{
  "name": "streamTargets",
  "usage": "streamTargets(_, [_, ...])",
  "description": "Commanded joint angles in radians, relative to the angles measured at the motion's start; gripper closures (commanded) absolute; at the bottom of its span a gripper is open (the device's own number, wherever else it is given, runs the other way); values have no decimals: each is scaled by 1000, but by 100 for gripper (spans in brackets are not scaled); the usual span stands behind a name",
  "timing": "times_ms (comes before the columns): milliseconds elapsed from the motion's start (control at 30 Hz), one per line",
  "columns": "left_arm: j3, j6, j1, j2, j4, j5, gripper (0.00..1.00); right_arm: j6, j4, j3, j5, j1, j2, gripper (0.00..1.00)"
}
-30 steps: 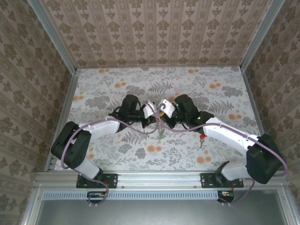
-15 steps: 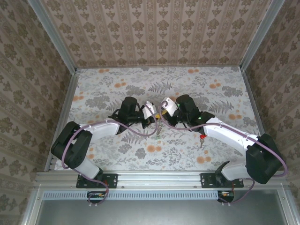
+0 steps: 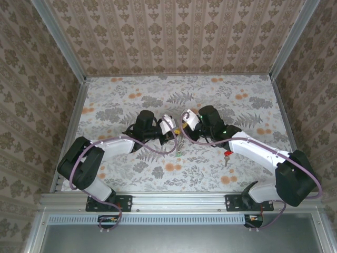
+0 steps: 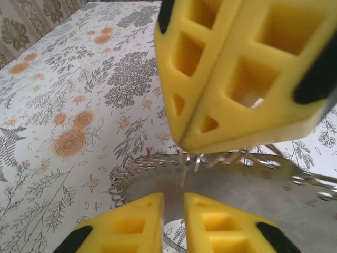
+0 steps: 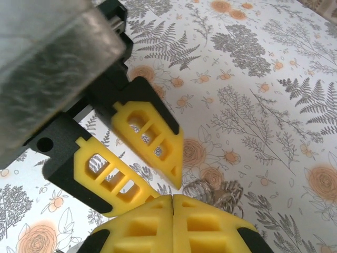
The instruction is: Put the keys on the keyring
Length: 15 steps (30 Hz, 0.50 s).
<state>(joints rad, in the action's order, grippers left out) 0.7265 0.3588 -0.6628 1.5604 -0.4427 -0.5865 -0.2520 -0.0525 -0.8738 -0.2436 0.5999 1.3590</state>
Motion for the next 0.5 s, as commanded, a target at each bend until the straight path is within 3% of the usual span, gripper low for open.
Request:
streamTargets(0, [20, -2, -8, -8, 24, 4, 80, -26, 5, -32, -59, 2, -8, 100])
streamTargets(467, [54, 25, -8, -20, 87, -50, 71, -38, -8, -39, -48, 7, -14, 100])
